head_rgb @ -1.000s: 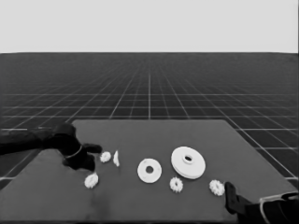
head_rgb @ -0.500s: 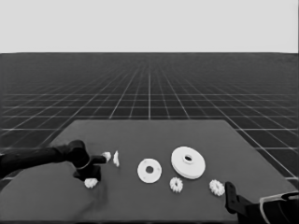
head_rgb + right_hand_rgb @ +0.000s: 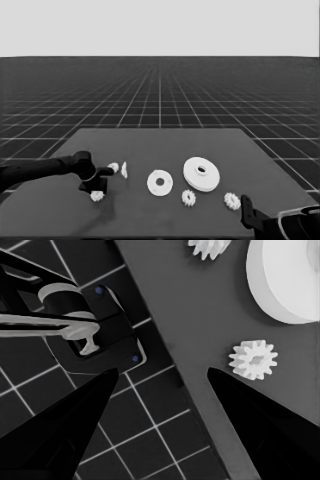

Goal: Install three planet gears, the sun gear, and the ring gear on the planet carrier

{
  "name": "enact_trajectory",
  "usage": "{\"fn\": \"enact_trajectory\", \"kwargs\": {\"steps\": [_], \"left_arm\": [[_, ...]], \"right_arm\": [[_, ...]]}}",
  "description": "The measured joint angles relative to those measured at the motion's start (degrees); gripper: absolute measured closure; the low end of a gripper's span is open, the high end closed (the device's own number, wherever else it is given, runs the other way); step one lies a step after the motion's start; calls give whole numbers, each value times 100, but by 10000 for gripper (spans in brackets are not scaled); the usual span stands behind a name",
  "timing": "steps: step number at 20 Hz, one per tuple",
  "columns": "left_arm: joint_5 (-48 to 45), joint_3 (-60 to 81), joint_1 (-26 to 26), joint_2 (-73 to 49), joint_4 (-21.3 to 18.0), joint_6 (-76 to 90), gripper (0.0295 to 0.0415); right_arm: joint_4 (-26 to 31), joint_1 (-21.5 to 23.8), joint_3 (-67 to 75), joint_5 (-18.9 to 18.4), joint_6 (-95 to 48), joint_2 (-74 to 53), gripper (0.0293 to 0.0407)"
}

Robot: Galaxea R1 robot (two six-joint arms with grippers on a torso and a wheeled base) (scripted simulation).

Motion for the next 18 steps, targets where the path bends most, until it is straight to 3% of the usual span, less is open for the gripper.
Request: {"fn": "enact_trajectory", "kwargs": {"steps": [4, 6, 8, 14, 16, 18], "left_arm": [[0, 0, 0, 1, 1, 0, 398], [489, 633, -779, -290, -659, -193, 398], [638, 749, -1120, -345, -943, -226, 398], [711, 780, -1285, -361, -1095, -232, 398], [1224, 716, -1321, 1957, -962, -2728, 398], [1252, -196, -1328, 3278, -1006, -2895, 398]], "right_arm": [[0, 0, 0, 0, 0, 0, 315], [0, 0, 0, 0, 0, 0, 315], [0, 0, 0, 0, 0, 0, 315], [0, 0, 0, 0, 0, 0, 315], [0, 0, 0, 0, 0, 0, 315], [0, 0, 0, 0, 0, 0, 315]]}}
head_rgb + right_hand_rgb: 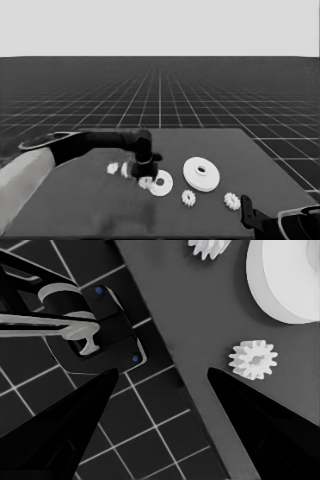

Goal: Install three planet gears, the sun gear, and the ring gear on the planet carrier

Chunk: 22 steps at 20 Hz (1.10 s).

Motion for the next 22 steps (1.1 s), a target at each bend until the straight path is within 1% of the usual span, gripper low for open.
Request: {"fn": "enact_trajectory", "kwargs": {"steps": [2, 6, 7, 8, 9, 12, 16, 17, 18, 19, 20, 22], "left_arm": [[-19, -464, 0, 419, -14, 83, 398], [-30, -707, 2, 599, -19, 145, 398], [-65, -882, 390, 638, 395, 278, 398], [-108, -1030, 657, 667, 634, 382, 398], [-144, -1135, 802, 689, 768, 454, 398], [-196, -1264, 942, 722, 916, 541, 399], [-208, -1295, 979, 725, 949, 560, 399], [-208, -1296, 980, 726, 951, 561, 367], [-209, -1297, 981, 726, 952, 561, 339], [-209, -1298, 982, 726, 952, 561, 330], [-210, -1298, 982, 726, 953, 561, 327], [-210, -1298, 982, 726, 953, 561, 326]], "right_arm": [[0, 0, 0, 0, 0, 0, 315], [0, 0, 0, 0, 0, 0, 315], [0, 0, 0, 0, 0, 0, 315], [0, 0, 0, 0, 0, 0, 315], [0, 0, 0, 0, 0, 0, 315], [0, 0, 0, 0, 0, 0, 315], [0, 0, 0, 0, 0, 0, 315], [0, 0, 0, 0, 0, 0, 315], [0, 0, 0, 0, 0, 0, 315], [0, 0, 0, 0, 0, 0, 315], [0, 0, 0, 0, 0, 0, 315], [0, 0, 0, 0, 0, 0, 315]]}}
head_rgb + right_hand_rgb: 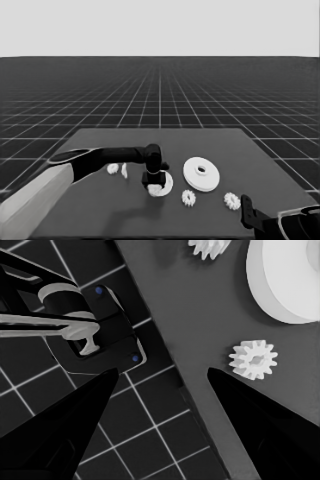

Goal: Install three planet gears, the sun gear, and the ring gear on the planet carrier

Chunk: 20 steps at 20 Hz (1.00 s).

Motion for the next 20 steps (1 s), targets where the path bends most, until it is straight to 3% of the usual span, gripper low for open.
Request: {"fn": "enact_trajectory", "kwargs": {"steps": [4, 6, 8, 14, 16, 20], "left_arm": [[0, 0, 0, 0, 0, 0, 326], [162, 442, -609, -91, -605, -314, 326], [177, 530, -859, -102, -843, -384, 326], [177, 556, -976, -105, -967, -406, 326], [-239, 381, -1188, -1999, -1249, 1899, 326], [-402, -1248, -1231, -2413, -1454, 3672, 326]], "right_arm": [[0, 0, 0, 0, 0, 0, 315], [0, 0, 0, 0, 0, 0, 315], [0, 0, 0, 0, 0, 0, 315], [0, 0, 0, 0, 0, 0, 315], [0, 0, 0, 0, 0, 0, 315], [0, 0, 0, 0, 0, 0, 315]]}}
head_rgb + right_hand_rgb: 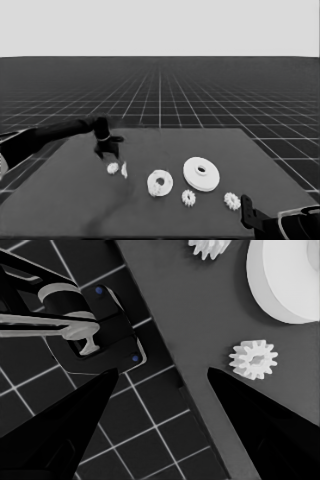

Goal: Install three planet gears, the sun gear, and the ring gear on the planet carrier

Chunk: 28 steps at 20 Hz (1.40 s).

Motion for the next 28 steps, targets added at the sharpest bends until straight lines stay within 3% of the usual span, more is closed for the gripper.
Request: {"fn": "enact_trajectory", "kwargs": {"steps": [4, 6, 8, 14, 16, 17, 24, 26, 28], "left_arm": [[-17, -288, 3, 52, -29, 246, 326], [-527, -780, 669, 267, 411, 461, 326], [-723, -1076, 907, 401, 526, 590, 326], [-823, -1243, 999, 475, 570, 664, 326], [-825, -1255, 999, 465, 577, 667, 394], [-826, -1255, 999, 466, 577, 667, 398], [-826, -1255, 999, 468, 577, 668, 398], [-278, -469, 388, 121, 234, 328, 398], [-107, -351, 125, 71, 64, 285, 398]], "right_arm": [[0, 0, 0, 0, 0, 0, 315], [0, 0, 0, 0, 0, 0, 315], [0, 0, 0, 0, 0, 0, 315], [0, 0, 0, 0, 0, 0, 315], [0, 0, 0, 0, 0, 0, 315], [0, 0, 0, 0, 0, 0, 315], [0, 0, 0, 0, 0, 0, 315], [0, 0, 0, 0, 0, 0, 315], [0, 0, 0, 0, 0, 0, 315]]}}
